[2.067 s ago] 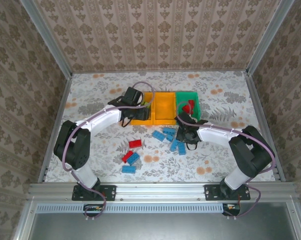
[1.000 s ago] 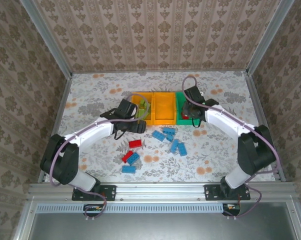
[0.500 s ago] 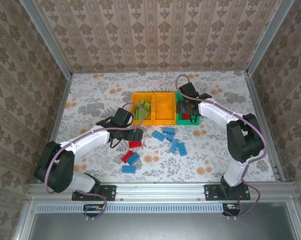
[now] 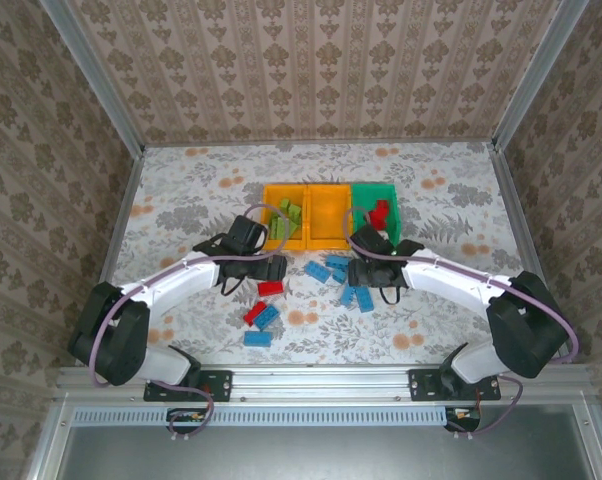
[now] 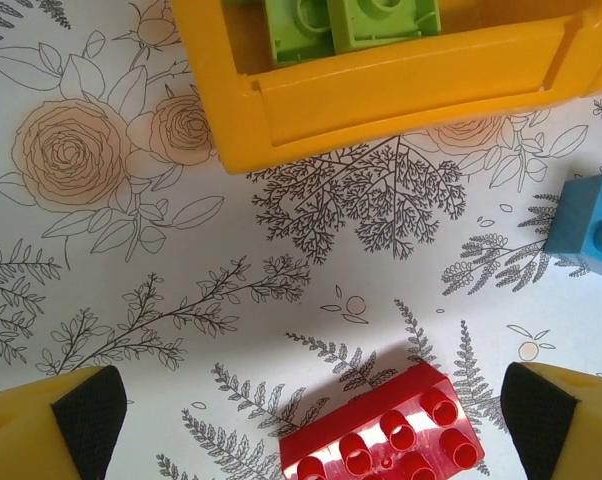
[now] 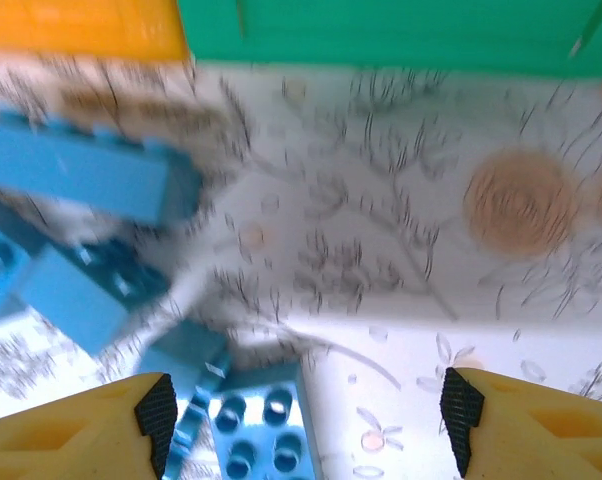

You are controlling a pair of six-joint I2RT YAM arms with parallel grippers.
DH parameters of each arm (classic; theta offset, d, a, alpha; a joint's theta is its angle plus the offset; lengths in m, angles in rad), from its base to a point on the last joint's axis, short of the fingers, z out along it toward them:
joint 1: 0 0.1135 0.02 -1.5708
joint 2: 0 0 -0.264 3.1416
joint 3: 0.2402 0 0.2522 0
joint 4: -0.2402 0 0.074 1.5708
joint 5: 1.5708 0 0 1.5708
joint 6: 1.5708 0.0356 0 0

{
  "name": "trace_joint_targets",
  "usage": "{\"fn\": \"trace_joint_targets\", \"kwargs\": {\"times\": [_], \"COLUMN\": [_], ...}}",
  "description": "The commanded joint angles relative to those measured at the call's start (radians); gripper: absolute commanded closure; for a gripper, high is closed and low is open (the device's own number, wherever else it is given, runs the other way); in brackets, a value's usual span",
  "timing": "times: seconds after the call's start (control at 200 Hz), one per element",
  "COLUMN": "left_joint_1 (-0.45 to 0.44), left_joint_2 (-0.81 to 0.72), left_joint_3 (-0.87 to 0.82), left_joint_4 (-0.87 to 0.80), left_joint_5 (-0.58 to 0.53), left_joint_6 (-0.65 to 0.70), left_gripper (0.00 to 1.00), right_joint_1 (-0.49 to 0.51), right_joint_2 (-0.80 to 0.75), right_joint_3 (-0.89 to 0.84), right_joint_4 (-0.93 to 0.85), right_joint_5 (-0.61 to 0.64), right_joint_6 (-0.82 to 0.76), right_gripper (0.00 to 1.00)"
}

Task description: Sort the legos into containers by color

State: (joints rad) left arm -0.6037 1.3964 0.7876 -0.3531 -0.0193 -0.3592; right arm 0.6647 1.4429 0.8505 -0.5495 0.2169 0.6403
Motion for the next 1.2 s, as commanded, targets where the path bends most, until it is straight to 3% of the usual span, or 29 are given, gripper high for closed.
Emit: {"fn": "trace_joint_targets", "kwargs": {"times": [0.0, 0.23, 0.535, 0.765, 0.845, 1.02, 1.195], "left_joint_1": [-0.004, -0.004, -0.004, -0.004, -0.004, -0.004, -0.005], "left_joint_2": [-0.022, -0.021, -0.023, -0.029, -0.024, -0.024, -0.023], "left_joint_3": [-0.019, -0.021, -0.025, -0.033, -0.029, -0.023, -0.022], "left_joint_4": [0.008, 0.016, 0.01, 0.01, 0.01, 0.003, 0.0], "left_joint_5": [0.008, 0.012, 0.006, -0.001, 0.001, -0.003, -0.005], "left_joint_6": [-0.003, -0.004, -0.014, -0.014, -0.014, -0.009, -0.011], "left_gripper": [0.0, 0.0, 0.0, 0.0, 0.0, 0.0, 0.0], "right_joint_1": [0.04, 0.065, 0.091, 0.099, 0.099, 0.101, 0.102], "right_joint_2": [-0.045, -0.099, 0.015, 0.015, 0.041, 0.069, -0.036], "right_joint_3": [-0.067, -0.187, -0.136, -0.145, -0.136, -0.105, -0.068], "right_joint_4": [0.006, 0.12, 0.13, 0.137, 0.137, 0.115, 0.05], "right_joint_5": [-0.015, -0.063, -0.09, -0.091, -0.095, -0.082, -0.025], "right_joint_6": [0.046, 0.078, 0.042, 0.063, 0.062, 0.049, 0.036], "right_gripper": [0.28, 0.33, 0.36, 0.42, 0.47, 0.72, 0.78]}}
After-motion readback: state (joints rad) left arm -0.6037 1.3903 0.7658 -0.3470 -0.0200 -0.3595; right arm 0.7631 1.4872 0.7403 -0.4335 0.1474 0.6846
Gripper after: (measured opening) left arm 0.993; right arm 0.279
